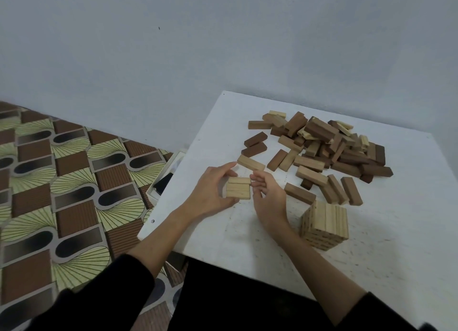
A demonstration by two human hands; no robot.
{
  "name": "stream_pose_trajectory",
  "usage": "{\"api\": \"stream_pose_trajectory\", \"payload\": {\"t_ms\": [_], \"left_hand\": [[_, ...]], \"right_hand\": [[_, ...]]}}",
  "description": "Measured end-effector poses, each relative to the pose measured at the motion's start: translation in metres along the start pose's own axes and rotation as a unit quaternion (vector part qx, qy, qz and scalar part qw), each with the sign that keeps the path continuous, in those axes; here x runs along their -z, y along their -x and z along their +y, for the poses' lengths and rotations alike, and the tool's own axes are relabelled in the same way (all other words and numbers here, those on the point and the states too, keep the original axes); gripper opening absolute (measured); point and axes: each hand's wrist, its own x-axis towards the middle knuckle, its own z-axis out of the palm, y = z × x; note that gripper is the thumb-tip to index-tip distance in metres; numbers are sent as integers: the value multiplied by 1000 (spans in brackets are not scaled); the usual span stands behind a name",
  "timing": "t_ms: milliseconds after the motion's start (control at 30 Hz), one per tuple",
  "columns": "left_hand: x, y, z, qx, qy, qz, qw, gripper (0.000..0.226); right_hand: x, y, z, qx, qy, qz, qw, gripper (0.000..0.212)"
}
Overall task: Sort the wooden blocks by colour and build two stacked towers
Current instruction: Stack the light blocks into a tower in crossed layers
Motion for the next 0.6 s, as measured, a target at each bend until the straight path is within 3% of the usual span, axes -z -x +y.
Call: {"api": "stream_pose_trajectory", "payload": {"t_ms": [600], "left_hand": [[-1,2,0,1,11,10,1000,80]], "right_hand": [[0,0,3,10,-6,-8,1000,34]]}}
